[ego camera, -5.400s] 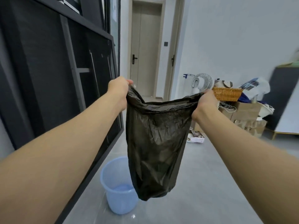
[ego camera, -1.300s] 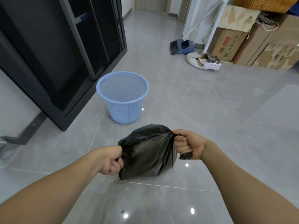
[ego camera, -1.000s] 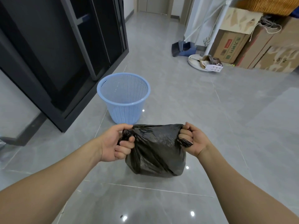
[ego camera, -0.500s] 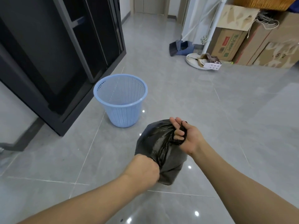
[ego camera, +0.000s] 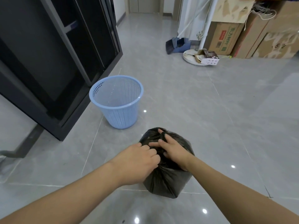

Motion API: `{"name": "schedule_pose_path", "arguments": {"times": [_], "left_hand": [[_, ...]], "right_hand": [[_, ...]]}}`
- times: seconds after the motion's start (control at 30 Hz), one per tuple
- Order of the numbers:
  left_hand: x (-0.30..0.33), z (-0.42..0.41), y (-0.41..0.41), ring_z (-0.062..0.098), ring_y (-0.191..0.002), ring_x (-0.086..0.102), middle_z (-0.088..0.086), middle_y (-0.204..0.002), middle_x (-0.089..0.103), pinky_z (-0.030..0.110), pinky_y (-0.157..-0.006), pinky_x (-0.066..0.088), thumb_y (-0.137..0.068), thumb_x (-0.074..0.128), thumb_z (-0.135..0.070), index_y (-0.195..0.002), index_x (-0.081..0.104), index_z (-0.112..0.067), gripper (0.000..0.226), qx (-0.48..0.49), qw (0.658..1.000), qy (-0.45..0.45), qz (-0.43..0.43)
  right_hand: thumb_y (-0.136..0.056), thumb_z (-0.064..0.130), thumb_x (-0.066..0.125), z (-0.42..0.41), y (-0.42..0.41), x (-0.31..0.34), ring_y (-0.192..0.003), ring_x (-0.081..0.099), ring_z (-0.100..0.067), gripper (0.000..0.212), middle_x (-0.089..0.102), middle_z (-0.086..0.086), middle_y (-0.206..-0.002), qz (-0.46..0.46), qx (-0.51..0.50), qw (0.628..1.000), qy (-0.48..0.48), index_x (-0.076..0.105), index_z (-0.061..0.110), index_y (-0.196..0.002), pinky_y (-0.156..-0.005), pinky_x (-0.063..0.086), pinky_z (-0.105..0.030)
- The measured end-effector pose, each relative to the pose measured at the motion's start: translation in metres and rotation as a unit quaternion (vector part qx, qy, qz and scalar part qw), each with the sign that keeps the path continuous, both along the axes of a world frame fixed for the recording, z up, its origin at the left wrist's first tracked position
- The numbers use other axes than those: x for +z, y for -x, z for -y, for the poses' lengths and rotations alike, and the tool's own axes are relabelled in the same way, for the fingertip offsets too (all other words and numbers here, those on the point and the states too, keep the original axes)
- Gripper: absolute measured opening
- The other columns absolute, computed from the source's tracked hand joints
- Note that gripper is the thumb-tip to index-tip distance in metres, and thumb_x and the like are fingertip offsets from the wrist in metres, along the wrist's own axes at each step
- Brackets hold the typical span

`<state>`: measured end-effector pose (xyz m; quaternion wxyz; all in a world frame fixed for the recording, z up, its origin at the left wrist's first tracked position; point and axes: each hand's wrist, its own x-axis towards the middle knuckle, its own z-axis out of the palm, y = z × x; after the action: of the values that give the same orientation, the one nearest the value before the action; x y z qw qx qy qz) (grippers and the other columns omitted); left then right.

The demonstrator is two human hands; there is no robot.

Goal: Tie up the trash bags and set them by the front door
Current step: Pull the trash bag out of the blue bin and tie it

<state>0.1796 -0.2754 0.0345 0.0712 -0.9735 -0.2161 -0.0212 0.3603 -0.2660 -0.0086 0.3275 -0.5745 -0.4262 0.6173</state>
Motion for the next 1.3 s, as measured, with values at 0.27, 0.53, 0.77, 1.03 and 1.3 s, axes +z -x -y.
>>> {"name": "schedule_pose_path", "arguments": {"times": [0.27,0.53,0.77,1.03,1.3], "left_hand": [[-0.012,-0.009,0.026,0.017,-0.051,0.053,-0.007,-0.061,0.056,0.030,-0.051,0.039,-0.090,0.042,-0.038,-0.068,0.055,-0.025,0.029,0.083,0.997,0.009,-0.006],[-0.023,-0.007,0.034,0.024,-0.087,0.061,0.000,-0.094,0.061,0.033,-0.072,0.034,-0.099,0.032,-0.030,-0.097,0.056,-0.020,0.026,0.205,0.976,0.075,-0.020],[-0.018,-0.023,0.038,0.019,-0.089,0.052,-0.005,-0.093,0.053,0.029,-0.079,0.035,-0.101,0.033,-0.032,-0.092,0.048,-0.022,0.020,0.235,0.959,0.156,0.028],[-0.015,-0.033,0.045,0.016,-0.096,0.050,-0.007,-0.100,0.051,0.029,-0.084,0.035,-0.100,0.035,-0.036,-0.104,0.055,-0.025,0.023,0.209,0.967,0.138,0.054],[-0.011,-0.036,0.046,0.015,-0.097,0.047,-0.007,-0.101,0.051,0.029,-0.086,0.037,-0.099,0.038,-0.033,-0.102,0.056,-0.023,0.022,0.196,0.966,0.131,0.102]], "right_hand": [[-0.095,0.006,0.052,-0.001,-0.003,-0.013,-0.114,0.060,-0.011,0.087,0.068,-0.001,-0.120,0.129,0.097,0.987,-0.002,-0.010,0.025,-0.152,-0.098,0.045,-0.023],[-0.073,0.058,0.054,-0.005,-0.002,-0.012,-0.106,0.059,-0.011,0.043,0.067,0.010,-0.111,0.206,0.131,0.969,0.030,0.064,0.033,-0.107,-0.105,0.040,-0.038],[-0.079,0.037,0.074,-0.002,-0.004,-0.006,-0.103,0.059,-0.001,0.070,0.065,0.010,-0.110,0.175,0.115,0.978,-0.023,0.033,0.032,-0.137,-0.095,0.043,-0.023],[-0.090,-0.001,0.052,-0.004,0.009,-0.003,-0.111,0.062,-0.001,0.042,0.070,0.011,-0.115,0.092,0.140,0.985,-0.037,0.068,0.024,-0.119,-0.106,0.041,-0.022],[-0.086,0.033,0.065,-0.002,0.013,0.004,-0.102,0.067,-0.016,0.011,0.074,0.005,-0.103,0.026,0.183,0.980,0.077,0.074,0.034,-0.092,-0.096,0.046,-0.029]]}}
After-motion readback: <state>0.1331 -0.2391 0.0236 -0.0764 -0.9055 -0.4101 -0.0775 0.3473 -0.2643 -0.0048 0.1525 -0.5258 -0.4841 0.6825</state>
